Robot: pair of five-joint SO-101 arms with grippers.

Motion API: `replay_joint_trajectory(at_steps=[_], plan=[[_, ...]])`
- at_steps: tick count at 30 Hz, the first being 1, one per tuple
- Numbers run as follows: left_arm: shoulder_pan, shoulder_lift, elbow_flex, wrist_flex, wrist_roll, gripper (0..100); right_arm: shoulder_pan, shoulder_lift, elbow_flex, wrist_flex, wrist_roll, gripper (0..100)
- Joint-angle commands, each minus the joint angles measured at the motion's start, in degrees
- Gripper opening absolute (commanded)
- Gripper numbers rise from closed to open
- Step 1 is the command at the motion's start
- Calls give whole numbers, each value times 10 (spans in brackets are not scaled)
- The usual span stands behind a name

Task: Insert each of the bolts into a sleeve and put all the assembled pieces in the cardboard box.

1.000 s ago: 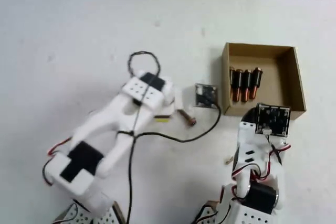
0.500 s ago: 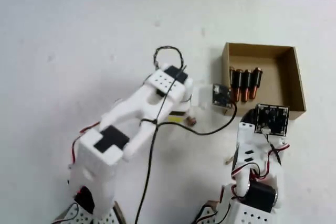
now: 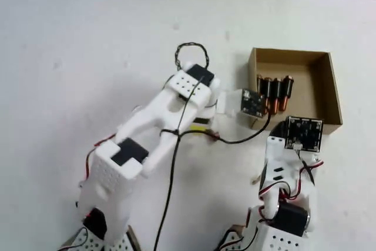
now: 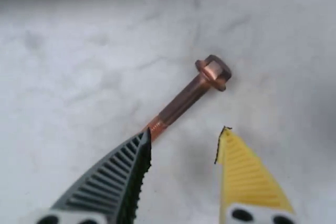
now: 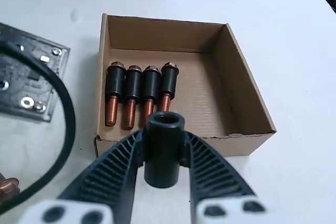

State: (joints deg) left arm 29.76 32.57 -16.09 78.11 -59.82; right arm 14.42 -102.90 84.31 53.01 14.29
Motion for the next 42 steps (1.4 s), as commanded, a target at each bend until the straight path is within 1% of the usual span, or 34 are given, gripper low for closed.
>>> replay_joint_trajectory(at_steps=[1, 5, 42], plan=[[-16, -6, -28, -2, -4, 229, 2, -6, -4, -14, -6, 17], [-29, -6, -25, -2, -4, 229, 5, -6, -4, -14, -6, 17], [-27, -12, -29, -2, -4, 229, 11, -6, -4, -10, -4, 17]])
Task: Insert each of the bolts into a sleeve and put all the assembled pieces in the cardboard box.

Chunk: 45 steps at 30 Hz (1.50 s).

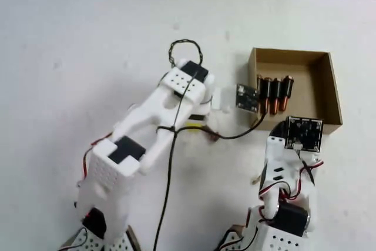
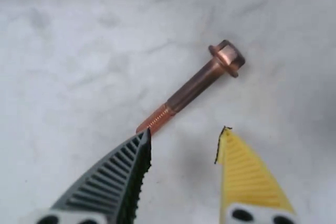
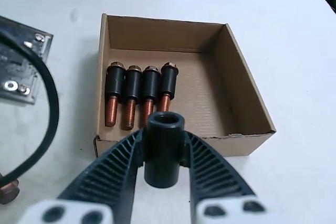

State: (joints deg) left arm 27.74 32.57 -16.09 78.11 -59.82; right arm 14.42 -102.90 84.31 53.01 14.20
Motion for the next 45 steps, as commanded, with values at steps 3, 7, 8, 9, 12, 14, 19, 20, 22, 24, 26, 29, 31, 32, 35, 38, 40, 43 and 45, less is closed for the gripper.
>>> replay_joint_trajectory(at_steps=[3, 7, 8, 9, 12, 14, 19, 20, 22, 24, 26, 29, 31, 32, 35, 38, 40, 43, 45], plan=[[-7, -9, -29, 0, -4, 229, 36, -6, -4, -14, -5, 17], [-5, -6, -29, -3, -15, 229, 58, -6, -3, -12, -5, 17], [-3, -6, -27, -3, -29, 229, 64, -6, -3, -11, -5, 17], [-3, -6, -25, -3, -42, 229, 72, -6, -2, -11, -5, 17], [-3, -5, -25, -3, -57, 229, 93, -6, 7, -14, -5, 17], [-2, -5, -25, -4, -57, 229, 99, -6, 11, -14, -4, 17], [-1, -4, -23, -50, -56, 229, 101, -6, 12, -14, -3, 17], [0, -4, -23, -56, -56, 229, 101, -6, 12, -14, -3, 17], [7, -4, -23, -69, -56, 229, 101, -6, 12, -14, -2, 17], [17, -4, -23, -71, -56, 229, 101, -6, 13, -14, -2, 17], [26, -4, -23, -71, -56, 229, 101, -6, 13, -14, -2, 17], [36, -4, -23, -71, -56, 226, 101, -6, 13, -14, -4, 17], [38, -4, -23, -71, -56, 226, 101, -6, 13, -14, -4, 17], [38, -4, -23, -71, -56, 226, 101, -6, 13, -14, -4, 17], [41, -4, -23, -71, -56, 226, 101, -6, 13, -14, -5, 17], [41, -4, -23, -71, -56, 226, 101, -6, 18, -14, -5, 17], [41, -1, -23, -71, -56, 226, 100, -6, 21, -14, -5, 17], [42, 26, -28, -72, -56, 226, 100, -6, 22, -14, -5, 17], [49, 47, -28, -86, -56, 226, 100, -6, 22, -14, -5, 17]])
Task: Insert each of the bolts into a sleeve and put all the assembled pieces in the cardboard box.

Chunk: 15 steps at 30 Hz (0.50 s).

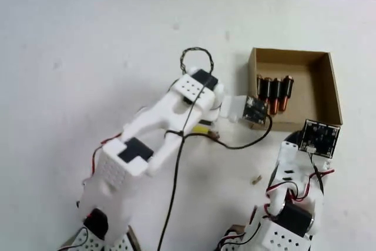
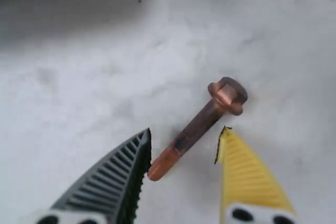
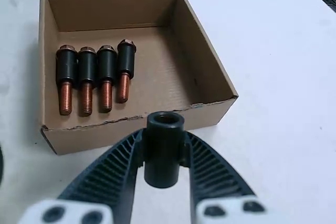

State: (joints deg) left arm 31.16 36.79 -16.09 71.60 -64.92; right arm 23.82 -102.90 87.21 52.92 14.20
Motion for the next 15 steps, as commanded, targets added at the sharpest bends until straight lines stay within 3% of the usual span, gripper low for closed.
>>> replay_joint_trajectory(at_steps=[1, 15], plan=[[18, 13, -28, -27, -5, 226, 5, -6, -7, -13, -5, 17], [73, 29, -26, -30, -4, 226, 6, -6, -6, -13, -4, 17]])
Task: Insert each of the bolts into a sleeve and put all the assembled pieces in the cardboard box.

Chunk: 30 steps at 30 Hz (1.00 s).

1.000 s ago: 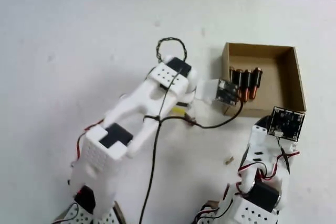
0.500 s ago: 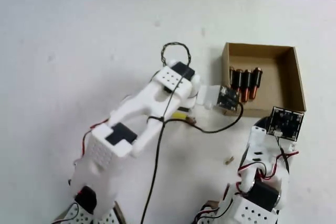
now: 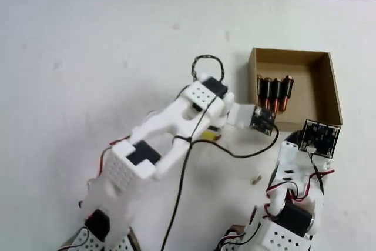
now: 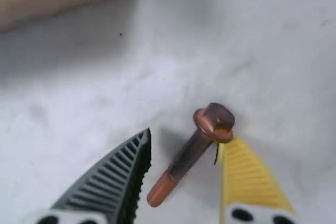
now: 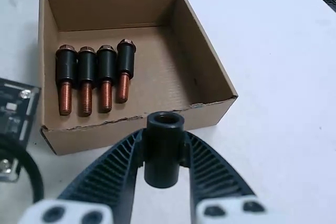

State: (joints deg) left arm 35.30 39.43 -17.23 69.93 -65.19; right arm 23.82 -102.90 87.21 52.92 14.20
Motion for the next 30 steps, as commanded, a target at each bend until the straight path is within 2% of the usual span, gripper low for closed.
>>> replay_joint_trajectory(at_steps=[1, 7, 12, 16, 21, 23, 28, 30], plan=[[31, 4, -16, -14, -2, 226, 6, -6, -6, -13, -4, 17], [32, 4, -13, -14, -2, 219, 6, -6, -6, -13, -4, 17], [32, 4, -13, -17, -2, 67, 6, -6, -6, -13, -4, 17], [32, 4, -14, -17, -2, 70, 6, -6, -6, -13, -4, 17], [32, 0, -18, -18, 2, 21, 6, -6, -6, -13, -4, 17], [29, -1, -18, -18, 44, 24, 6, -6, -5, -13, -4, 17], [18, -1, -75, -10, 218, 24, 5, -6, -5, -13, -2, 17], [11, 3, -95, -4, 262, 24, 5, -6, 1, -13, -1, 17]])
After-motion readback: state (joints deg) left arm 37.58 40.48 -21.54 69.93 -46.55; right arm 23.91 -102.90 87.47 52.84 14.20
